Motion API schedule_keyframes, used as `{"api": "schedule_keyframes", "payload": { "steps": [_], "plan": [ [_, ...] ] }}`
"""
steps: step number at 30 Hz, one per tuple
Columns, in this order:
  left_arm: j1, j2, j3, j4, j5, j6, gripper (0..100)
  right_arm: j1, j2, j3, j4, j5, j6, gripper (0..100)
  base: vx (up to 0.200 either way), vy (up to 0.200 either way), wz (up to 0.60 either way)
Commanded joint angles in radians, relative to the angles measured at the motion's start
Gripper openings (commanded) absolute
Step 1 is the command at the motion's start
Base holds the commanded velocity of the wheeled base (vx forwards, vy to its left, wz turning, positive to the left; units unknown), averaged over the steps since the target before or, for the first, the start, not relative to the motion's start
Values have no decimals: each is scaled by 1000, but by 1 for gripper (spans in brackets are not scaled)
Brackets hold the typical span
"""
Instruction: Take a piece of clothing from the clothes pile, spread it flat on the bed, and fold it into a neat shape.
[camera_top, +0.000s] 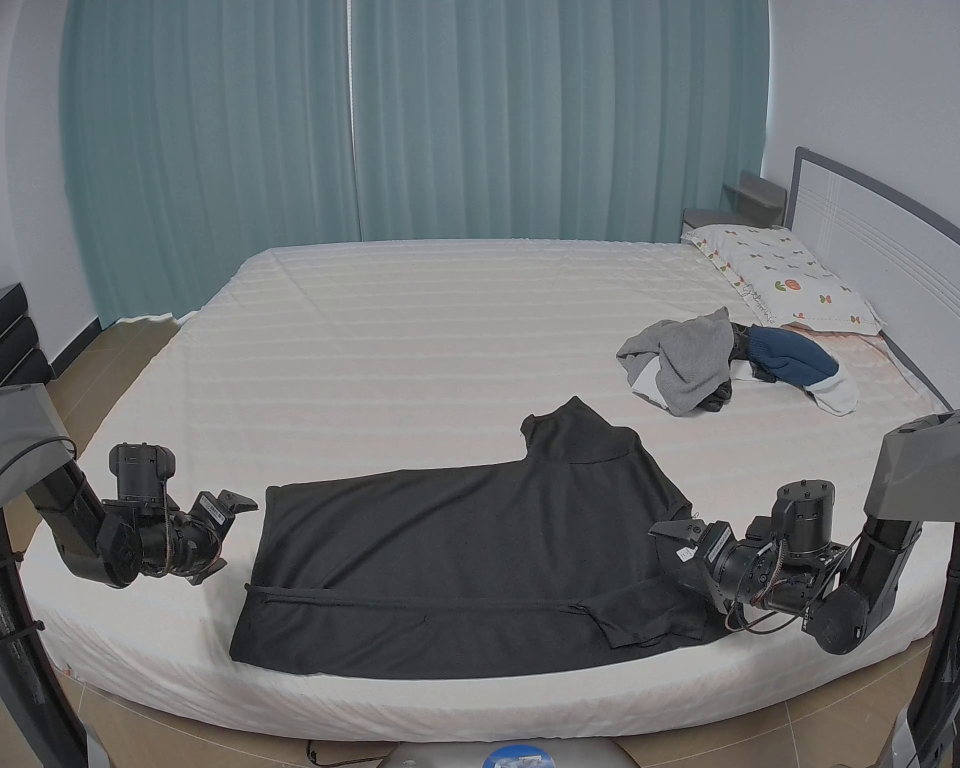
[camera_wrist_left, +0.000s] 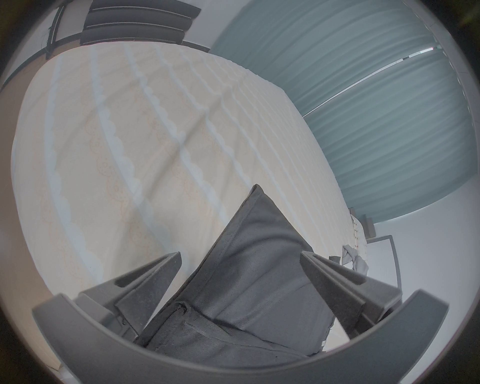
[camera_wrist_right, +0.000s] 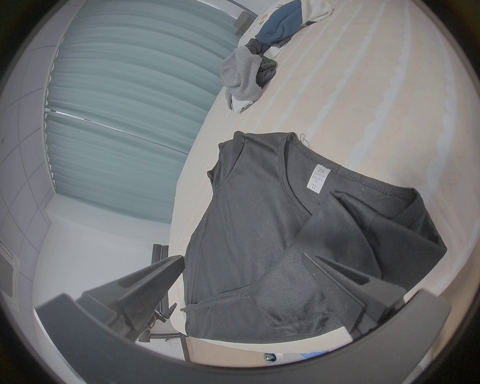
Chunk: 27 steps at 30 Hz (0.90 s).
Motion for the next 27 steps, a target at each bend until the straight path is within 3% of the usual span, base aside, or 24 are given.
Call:
{"api": "schedule_keyframes", "payload": {
  "steps": [1,6,10,27],
  "plan": [
    [12,-19,19,6,-45,2,100,-2,6,2,0,0,-1,100,0,0,0],
    [12,-19,67,6,-120,73,100,-3,12,0,0,-1,-2,100,0,0,0],
    [-5,-12,80,6,-120,120,100,-2,16,-5,-3,-1,-2,100,0,0,0],
    [-62,38,93,0,-83,174,100,-9,18,-5,-5,-1,-4,100,0,0,0]
  ]
}}
